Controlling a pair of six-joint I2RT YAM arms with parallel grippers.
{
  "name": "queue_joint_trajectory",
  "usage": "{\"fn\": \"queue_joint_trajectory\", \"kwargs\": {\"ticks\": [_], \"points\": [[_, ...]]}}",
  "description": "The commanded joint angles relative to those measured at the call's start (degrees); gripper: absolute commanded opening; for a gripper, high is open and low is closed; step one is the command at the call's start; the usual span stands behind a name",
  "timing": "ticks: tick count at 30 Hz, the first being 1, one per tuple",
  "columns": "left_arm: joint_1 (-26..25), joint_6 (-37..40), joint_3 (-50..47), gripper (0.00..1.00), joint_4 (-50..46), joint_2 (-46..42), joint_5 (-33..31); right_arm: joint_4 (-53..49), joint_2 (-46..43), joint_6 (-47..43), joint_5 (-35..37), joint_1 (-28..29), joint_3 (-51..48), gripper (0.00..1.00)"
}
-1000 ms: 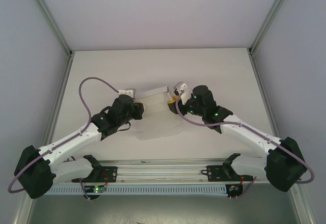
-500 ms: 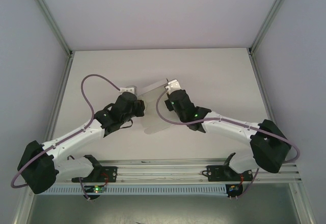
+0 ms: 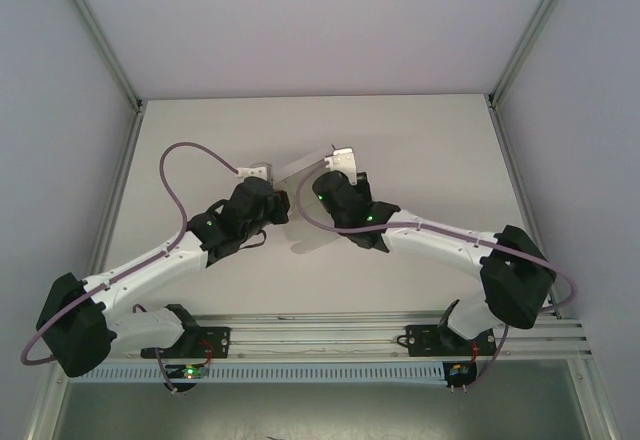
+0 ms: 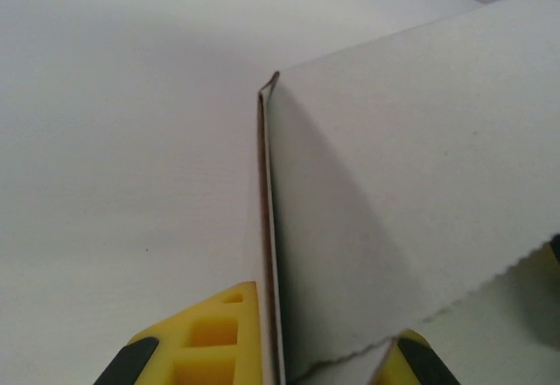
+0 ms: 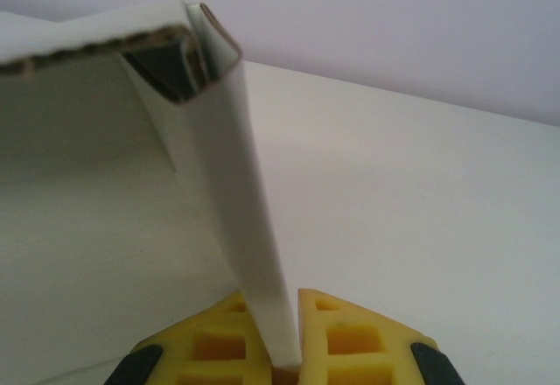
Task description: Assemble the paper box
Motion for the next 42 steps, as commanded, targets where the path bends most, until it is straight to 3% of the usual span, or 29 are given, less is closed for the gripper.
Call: {"fn": "queue_joint_trajectory", "kwargs": {"ticks": [1, 5, 7, 8, 9, 12, 14, 16, 28, 42], "points": [[0.15, -3.52, 0.24, 0.0, -11.84, -4.39, -7.31, -15.29, 0.76, 7.2, 31.29, -7.95, -0.55, 0.0], [0.17, -3.7, 0.12, 0.0, -12.46, -4.67, -7.19, -14.68, 0.82, 5.58, 34.71, -8.27, -0.23, 0.0], [0.17, -2.96, 0.09, 0.0, -11.76, -4.36, -6.45, -12.8, 0.34, 3.49, 30.68, -8.21, -0.34, 0.0], [0.12, -2.53, 0.15, 0.0, -11.13, -4.11, -5.76, -7.79, -0.69, -1.34, 24.66, -8.57, -1.95, 0.0], [0.17, -2.26, 0.27, 0.0, -10.35, -3.69, -4.84, 0.7, -2.74, -7.62, 14.07, -9.07, -5.32, 0.01], [0.17, -0.89, -0.08, 0.0, -6.52, -2.83, -0.72, 15.82, -9.66, -11.44, -20.32, -12.23, -14.44, 0.09], [0.17, 0.1, -0.26, 0.0, -4.72, -2.56, 1.58, 20.27, -12.31, -11.02, -32.33, -14.02, -17.1, 0.13], [0.16, 0.68, -0.52, 0.0, -3.88, -2.7, 2.51, 20.22, -13.74, -12.96, -38.21, -14.46, -17.23, 0.23], [0.13, 2.0, -0.7, 0.0, -3.18, -2.07, 4.75, 17.34, -15.93, -15.82, -39.37, -14.71, -15.54, 0.36], [0.12, 1.55, 0.68, 0.0, -3.88, 1.63, 5.77, 18.39, -11.73, -15.98, -31.55, -14.11, -11.56, 0.44]]}}
